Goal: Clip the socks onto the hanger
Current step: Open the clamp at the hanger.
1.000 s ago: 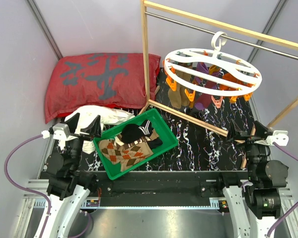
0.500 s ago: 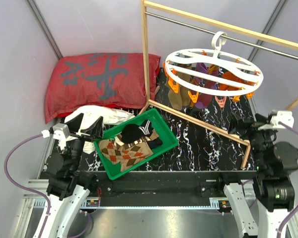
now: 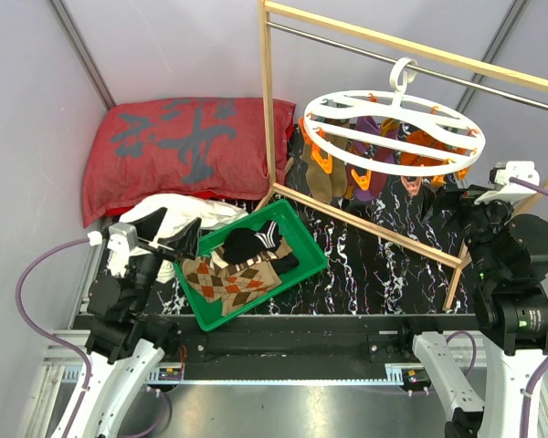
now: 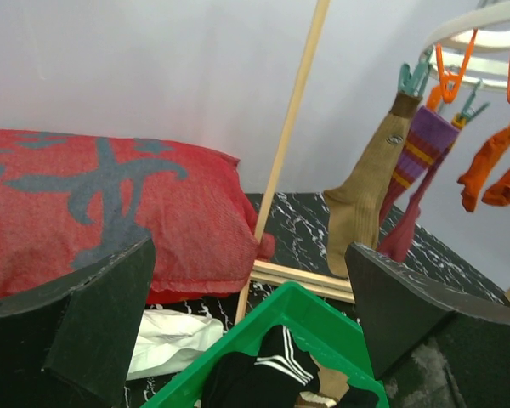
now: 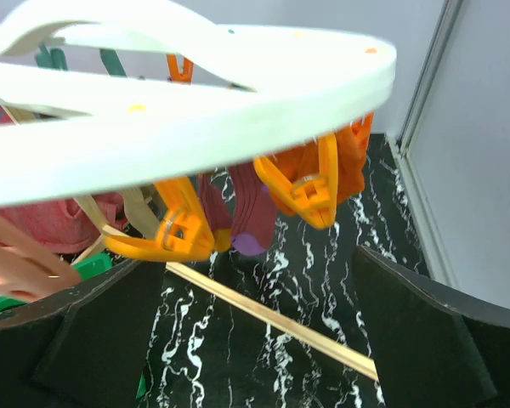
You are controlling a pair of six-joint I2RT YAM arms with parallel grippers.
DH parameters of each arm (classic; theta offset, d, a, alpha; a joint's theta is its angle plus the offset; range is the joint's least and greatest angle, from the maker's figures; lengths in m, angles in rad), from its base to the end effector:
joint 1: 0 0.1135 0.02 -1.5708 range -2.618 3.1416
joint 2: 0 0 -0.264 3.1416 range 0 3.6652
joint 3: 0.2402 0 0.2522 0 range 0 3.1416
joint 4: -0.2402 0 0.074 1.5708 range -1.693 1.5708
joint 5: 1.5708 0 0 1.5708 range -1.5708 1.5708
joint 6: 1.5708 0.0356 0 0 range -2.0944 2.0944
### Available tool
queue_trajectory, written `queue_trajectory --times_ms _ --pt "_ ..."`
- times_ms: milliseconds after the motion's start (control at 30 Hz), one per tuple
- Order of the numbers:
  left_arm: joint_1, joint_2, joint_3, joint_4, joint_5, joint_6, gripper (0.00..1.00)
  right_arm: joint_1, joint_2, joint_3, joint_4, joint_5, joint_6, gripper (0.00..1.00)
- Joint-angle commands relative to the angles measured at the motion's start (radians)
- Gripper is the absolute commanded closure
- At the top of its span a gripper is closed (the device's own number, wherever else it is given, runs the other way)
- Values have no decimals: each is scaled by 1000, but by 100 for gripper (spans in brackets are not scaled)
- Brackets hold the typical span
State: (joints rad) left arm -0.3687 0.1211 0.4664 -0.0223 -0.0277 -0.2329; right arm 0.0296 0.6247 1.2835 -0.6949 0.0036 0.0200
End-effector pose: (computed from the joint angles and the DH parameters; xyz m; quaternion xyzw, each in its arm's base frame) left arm 0.0676 -0.0250 0.3195 0.0284 0.5836 -0.2327 0.7775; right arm 0.0723 0.0020 0.4613 -0.0022 0.7197 0.0159 0.6940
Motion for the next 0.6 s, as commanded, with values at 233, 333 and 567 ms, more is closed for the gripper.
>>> queue_trajectory --times_ms 233,333,567 --pt "-19 335 210 25 316 -57 1 -5 66 134 -40 -185 -100 0" --pt "-48 422 281 25 345 -88 1 -5 72 145 -43 -231 -101 4" --pt "-197 537 385 56 244 -92 1 -5 98 174 -48 -397 -75 16"
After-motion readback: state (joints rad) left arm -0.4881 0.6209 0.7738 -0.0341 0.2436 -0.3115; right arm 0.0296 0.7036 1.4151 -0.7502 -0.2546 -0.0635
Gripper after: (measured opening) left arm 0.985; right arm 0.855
